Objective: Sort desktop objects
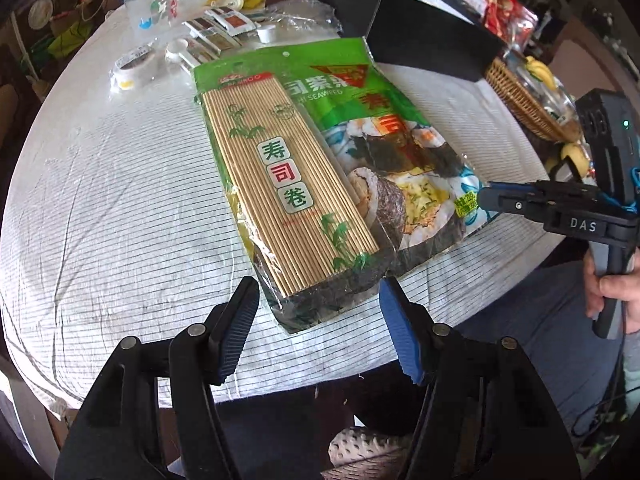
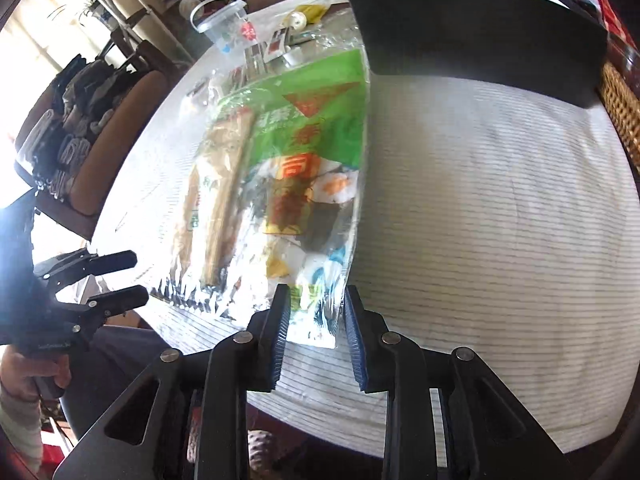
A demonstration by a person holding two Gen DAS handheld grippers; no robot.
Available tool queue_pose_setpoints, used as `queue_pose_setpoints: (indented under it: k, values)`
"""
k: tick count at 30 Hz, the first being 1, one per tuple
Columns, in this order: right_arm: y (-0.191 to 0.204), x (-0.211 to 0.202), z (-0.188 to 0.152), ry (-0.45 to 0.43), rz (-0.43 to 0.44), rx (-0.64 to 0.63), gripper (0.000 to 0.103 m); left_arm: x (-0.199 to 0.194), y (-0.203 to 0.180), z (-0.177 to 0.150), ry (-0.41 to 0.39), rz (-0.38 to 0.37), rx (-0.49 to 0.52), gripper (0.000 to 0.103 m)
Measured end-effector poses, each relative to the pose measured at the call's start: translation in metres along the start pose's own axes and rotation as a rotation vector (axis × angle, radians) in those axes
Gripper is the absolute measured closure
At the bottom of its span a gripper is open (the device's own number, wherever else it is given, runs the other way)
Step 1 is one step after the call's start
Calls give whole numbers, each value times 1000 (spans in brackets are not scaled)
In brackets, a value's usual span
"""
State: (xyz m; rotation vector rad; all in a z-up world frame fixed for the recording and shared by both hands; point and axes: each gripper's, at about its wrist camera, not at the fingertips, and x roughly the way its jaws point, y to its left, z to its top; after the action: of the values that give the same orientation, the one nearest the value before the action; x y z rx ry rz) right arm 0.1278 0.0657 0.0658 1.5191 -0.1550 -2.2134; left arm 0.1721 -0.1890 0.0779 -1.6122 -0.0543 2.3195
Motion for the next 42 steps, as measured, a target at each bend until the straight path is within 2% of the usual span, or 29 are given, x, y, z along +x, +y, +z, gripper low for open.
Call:
queue_pose_setpoints:
  k: [2,4,6,7,11,17,20,28,30,33,35,36,38,40,42]
  values:
    - [-4,-9,1,-26,-7,1,54,-12,9,5,-33,-5,-41,32]
    - [-4,-18,7,-56,-16,-2,51,-17,20,14,-72,3,-88,21]
    - [-6,-23,15,-85,-15,-5,47,-19,34,26,-94,12,-141,18]
    - [-8,-23,20,-92,-14,-3,43,-17,40,32,-100,10,-166,18]
    - [-16,-8,43,-96,-2,24,42,8,52,55,-92,1,-219,18]
    - [-26,33,68,-53,-14,32,42,59,45,74,-30,34,-200,18]
    - [-33,48,73,-36,10,47,42,75,45,73,-6,17,-203,18]
    - [-29,59,75,-39,38,17,41,81,39,74,-32,-3,-214,17]
    - [-23,61,73,-37,63,-10,46,81,34,75,-44,-1,-213,17]
    - [-17,62,68,-45,67,-51,49,76,28,75,-77,33,-198,31]
    - [-21,61,67,-48,81,-37,61,71,30,75,-93,27,-207,33]
    - [-25,59,68,-53,91,-24,64,69,32,74,-98,24,-215,39]
    - [-29,53,67,-70,97,-6,76,63,38,73,-108,11,-233,47]
    - [-30,45,67,-91,120,4,82,58,43,72,-114,-19,-254,48]
    - [-29,36,67,-106,168,23,83,52,45,71,-122,-66,-276,48]
